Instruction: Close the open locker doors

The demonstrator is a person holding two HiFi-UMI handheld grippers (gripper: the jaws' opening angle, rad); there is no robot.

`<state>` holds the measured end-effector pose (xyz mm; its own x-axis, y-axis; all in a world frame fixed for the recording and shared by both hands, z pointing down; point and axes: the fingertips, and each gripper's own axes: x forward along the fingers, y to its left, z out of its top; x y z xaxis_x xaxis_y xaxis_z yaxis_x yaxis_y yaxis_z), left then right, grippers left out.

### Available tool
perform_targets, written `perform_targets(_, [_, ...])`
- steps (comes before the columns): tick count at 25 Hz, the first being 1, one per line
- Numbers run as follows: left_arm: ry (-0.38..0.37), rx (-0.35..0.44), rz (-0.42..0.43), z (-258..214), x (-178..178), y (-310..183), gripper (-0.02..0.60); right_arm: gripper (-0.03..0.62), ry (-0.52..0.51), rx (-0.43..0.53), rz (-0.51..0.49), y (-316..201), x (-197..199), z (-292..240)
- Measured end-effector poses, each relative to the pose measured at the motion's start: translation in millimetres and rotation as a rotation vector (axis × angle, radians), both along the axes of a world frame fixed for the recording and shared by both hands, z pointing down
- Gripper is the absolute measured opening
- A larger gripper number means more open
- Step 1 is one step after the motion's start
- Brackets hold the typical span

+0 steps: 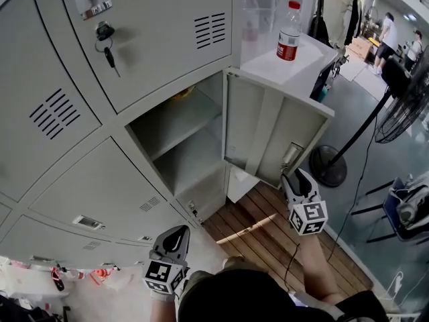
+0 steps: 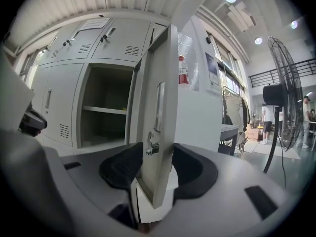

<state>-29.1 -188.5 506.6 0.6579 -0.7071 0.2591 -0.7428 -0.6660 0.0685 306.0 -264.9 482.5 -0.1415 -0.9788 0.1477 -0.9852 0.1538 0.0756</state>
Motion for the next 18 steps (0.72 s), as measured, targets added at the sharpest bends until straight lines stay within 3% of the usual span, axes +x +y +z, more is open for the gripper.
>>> perform_targets(18, [0.038,0.009,0.018,-4.8,-42.3,24.1,0.009,0.176,-0.003,-0.016,0.007,44.4,-57.7,-0.9])
